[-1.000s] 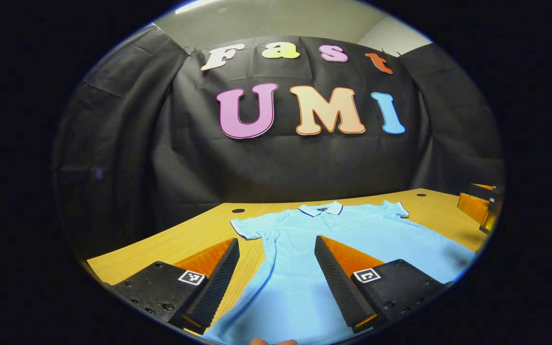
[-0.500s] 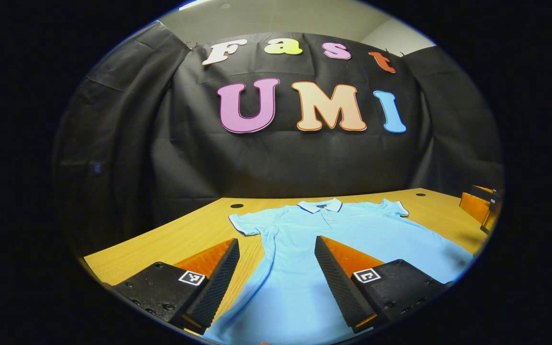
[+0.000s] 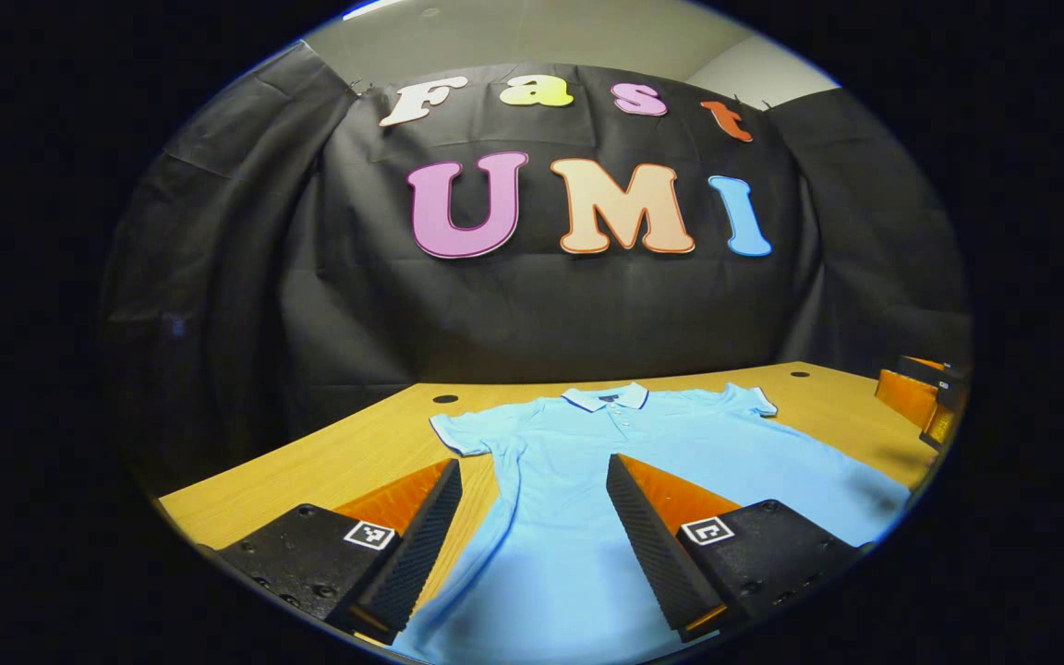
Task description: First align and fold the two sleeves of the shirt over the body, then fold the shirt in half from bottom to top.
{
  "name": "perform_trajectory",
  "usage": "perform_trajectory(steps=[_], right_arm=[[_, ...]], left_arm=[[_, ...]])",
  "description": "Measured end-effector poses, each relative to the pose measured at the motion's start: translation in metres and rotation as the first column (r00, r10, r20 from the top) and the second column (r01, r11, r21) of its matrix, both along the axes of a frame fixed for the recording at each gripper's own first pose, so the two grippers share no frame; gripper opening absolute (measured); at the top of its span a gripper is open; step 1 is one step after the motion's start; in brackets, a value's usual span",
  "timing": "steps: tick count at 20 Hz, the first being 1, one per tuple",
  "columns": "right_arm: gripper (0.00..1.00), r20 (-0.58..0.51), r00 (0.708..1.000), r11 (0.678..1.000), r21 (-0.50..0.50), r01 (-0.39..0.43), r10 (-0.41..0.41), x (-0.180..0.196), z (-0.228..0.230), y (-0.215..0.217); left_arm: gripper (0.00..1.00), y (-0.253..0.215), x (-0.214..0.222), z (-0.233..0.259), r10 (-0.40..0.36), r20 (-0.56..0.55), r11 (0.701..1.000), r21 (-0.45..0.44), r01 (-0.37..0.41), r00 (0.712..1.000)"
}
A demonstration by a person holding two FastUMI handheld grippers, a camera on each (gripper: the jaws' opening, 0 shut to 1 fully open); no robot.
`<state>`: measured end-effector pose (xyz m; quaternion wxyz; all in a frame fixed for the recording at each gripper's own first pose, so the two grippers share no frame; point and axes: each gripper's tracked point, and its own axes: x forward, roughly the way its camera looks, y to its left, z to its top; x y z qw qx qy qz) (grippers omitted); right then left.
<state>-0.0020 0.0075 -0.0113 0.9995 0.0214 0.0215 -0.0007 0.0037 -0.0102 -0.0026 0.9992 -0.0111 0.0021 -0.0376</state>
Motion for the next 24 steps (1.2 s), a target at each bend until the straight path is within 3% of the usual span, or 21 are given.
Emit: perform_trajectory(steps=[4,10,14,19,24], right_arm=[[0.96,0.001,1.0,1.0,0.0,0.0,0.0,-0.001,0.0,0.001],[0.98,-0.003,1.0,1.0,0.006,-0.027,0.027,0.0,0.001,0.008],[0.98,-0.102,0.994,0.998,-0.043,-0.047,0.042,0.012,-0.014,0.007],[0.99,-0.215,0.97,0.99,-0.047,-0.13,0.117,0.04,-0.007,0.01],[0.99,-0.259,0.958,0.991,-0.007,-0.132,0.125,0.091,0.01,-0.002]], left_arm=[[0.95,0.011,0.001,0.003,0.046,0.02,0.999,-0.016,-0.046,0.999],[0.96,0.01,0.0,0.003,0.045,0.02,0.999,-0.014,-0.045,0.999],[0.96,0.009,0.0,0.002,0.044,0.023,0.999,-0.014,-0.043,0.999],[0.96,0.01,-0.002,0.002,0.041,0.026,0.999,-0.015,-0.04,0.999],[0.96,0.008,-0.001,0.003,0.035,0.027,0.999,-0.015,-0.035,0.999]])
